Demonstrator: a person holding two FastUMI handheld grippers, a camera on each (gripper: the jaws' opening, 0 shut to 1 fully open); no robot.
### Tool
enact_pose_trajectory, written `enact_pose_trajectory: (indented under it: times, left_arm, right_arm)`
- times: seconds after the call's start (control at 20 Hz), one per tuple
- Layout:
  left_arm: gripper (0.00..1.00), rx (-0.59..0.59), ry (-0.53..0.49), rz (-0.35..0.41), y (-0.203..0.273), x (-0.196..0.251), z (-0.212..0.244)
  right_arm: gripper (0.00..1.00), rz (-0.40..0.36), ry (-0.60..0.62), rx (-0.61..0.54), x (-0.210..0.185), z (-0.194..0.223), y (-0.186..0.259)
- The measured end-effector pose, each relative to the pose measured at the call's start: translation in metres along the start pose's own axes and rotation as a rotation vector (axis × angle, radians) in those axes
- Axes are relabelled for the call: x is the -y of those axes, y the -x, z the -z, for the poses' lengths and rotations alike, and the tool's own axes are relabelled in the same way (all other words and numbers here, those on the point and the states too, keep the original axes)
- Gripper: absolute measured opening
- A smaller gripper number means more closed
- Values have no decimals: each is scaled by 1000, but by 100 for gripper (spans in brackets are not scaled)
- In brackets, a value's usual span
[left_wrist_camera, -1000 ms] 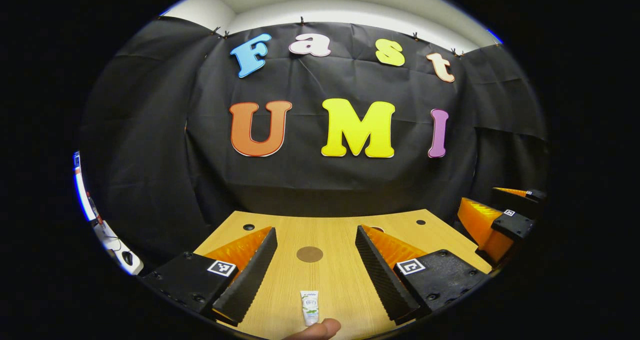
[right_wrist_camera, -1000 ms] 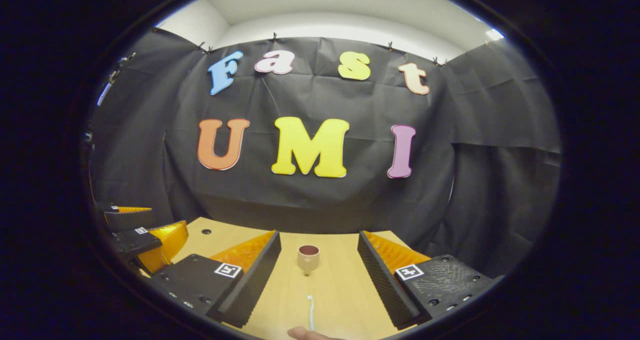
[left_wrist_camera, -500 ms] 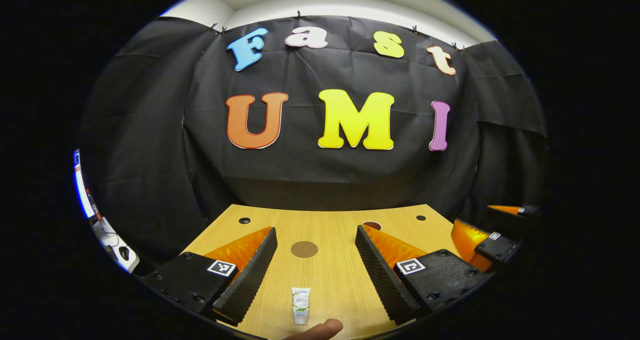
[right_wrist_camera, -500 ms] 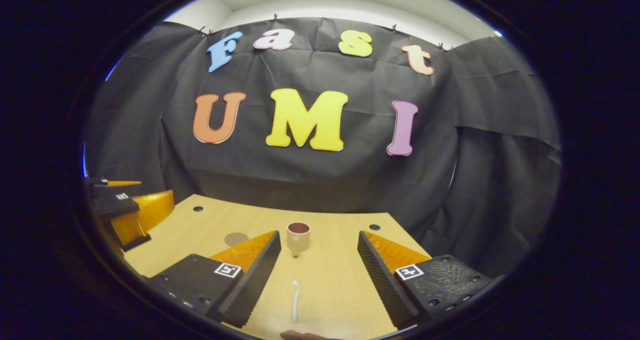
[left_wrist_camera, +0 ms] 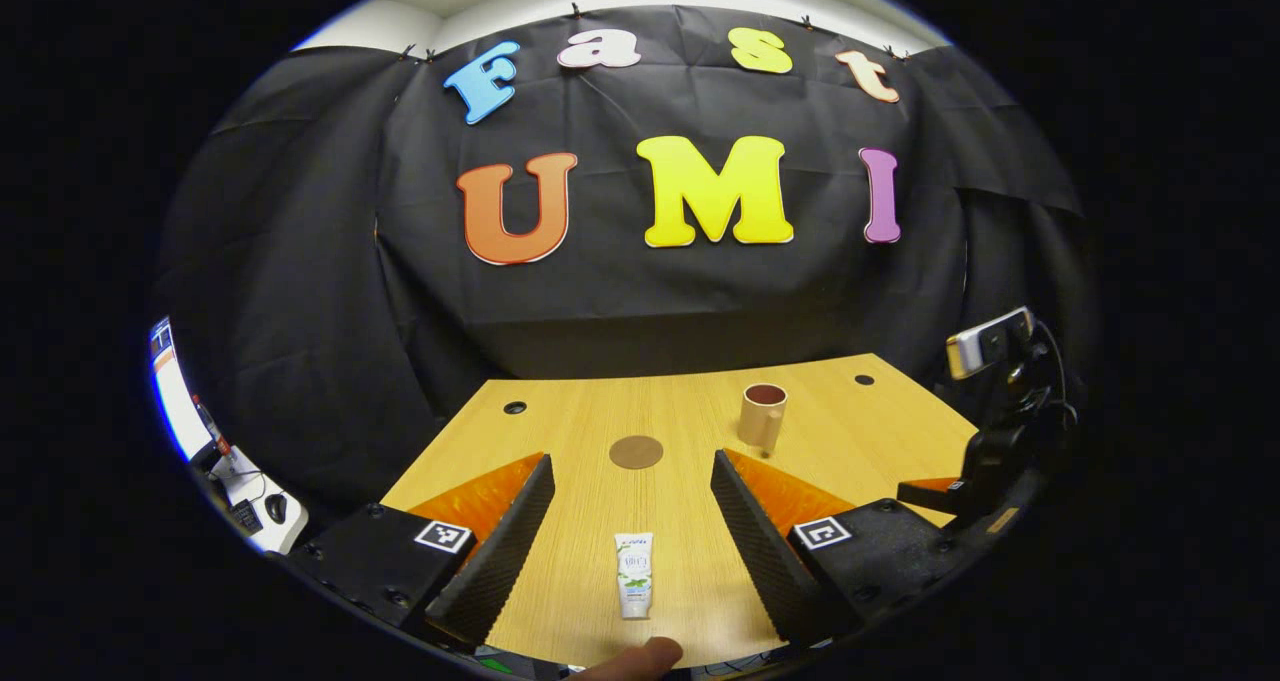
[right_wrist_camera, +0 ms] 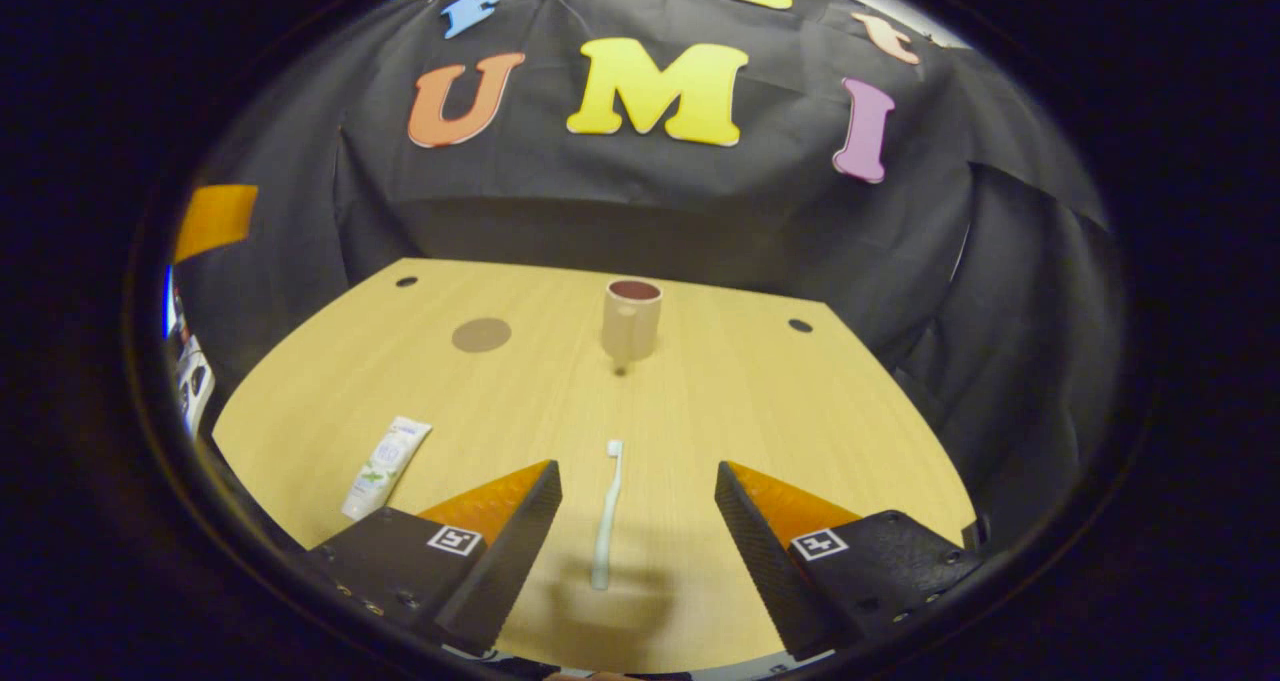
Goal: Put the toothbrush and toothpaste on the desktop into the cup, then pick up the cup and place it on the coaster on the desktop.
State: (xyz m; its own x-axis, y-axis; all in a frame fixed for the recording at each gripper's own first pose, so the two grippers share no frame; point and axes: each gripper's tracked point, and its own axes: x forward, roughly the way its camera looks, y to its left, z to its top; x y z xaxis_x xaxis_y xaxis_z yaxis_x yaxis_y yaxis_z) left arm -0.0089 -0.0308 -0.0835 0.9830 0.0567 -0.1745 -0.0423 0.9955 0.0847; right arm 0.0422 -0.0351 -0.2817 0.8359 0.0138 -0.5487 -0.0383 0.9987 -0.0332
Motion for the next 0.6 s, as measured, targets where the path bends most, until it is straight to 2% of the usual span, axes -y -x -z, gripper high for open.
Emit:
enact_pose_trajectory:
  times: [0.15, 0.3, 0.45, 0.55, 0.6]
  left_arm:
    - [100, 8, -21, -16, 11, -14, 1]
    - [100, -19, -27, -46, 15, -31, 16]
    - [100, -52, -10, -54, 20, -37, 27]
    - [100, -64, -6, -58, 19, -39, 32]
    - [100, -75, 6, -60, 19, -41, 35]
  right_arm:
    - [94, -11, -9, -69, -14, 25, -38]
    - [92, -21, 8, -88, -16, 30, -60]
    - [76, -45, 33, -148, -16, 40, -80]
    - [70, -39, 32, -160, -14, 43, -85]
    - [56, -52, 20, -179, -18, 45, -88]
